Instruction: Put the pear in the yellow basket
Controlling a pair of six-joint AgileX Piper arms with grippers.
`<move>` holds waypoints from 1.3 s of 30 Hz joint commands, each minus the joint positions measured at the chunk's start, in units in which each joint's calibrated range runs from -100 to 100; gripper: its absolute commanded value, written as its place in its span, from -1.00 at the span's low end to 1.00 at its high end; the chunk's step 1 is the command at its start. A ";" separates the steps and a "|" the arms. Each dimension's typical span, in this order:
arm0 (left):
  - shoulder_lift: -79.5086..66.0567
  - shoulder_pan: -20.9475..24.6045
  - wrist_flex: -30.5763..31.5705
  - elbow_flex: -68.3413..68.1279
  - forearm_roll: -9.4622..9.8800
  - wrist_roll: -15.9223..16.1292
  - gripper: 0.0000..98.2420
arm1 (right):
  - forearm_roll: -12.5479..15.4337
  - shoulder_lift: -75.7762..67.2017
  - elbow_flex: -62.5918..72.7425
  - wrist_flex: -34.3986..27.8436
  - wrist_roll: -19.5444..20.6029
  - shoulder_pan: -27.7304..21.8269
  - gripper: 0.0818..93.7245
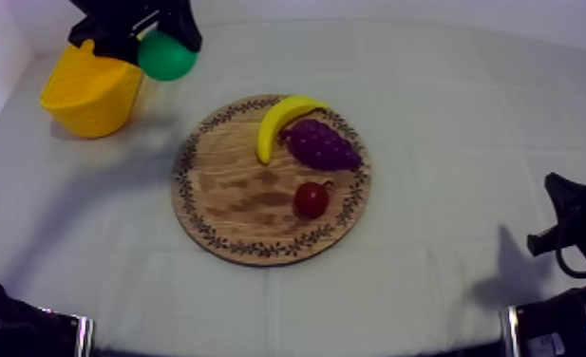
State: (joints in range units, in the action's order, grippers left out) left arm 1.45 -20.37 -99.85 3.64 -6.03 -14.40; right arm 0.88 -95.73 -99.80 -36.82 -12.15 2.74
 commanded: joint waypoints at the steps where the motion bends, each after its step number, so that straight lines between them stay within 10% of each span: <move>1: 0.45 2.21 0.09 0.69 0.28 0.90 -0.03 | 0.02 -0.03 0.02 0.04 0.02 0.02 -1.00; 20: 9.47 17.45 0.10 8.48 3.97 7.70 -0.04 | 0.02 -0.03 0.02 0.04 0.02 0.02 -1.00; 39: 17.83 23.49 0.19 19.54 3.54 10.56 -0.04 | 0.02 -0.03 0.02 0.04 0.02 0.02 -1.00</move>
State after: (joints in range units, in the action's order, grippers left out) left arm 18.79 3.07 -99.80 22.99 -2.52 -3.84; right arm 0.88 -95.73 -99.80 -36.82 -12.15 2.74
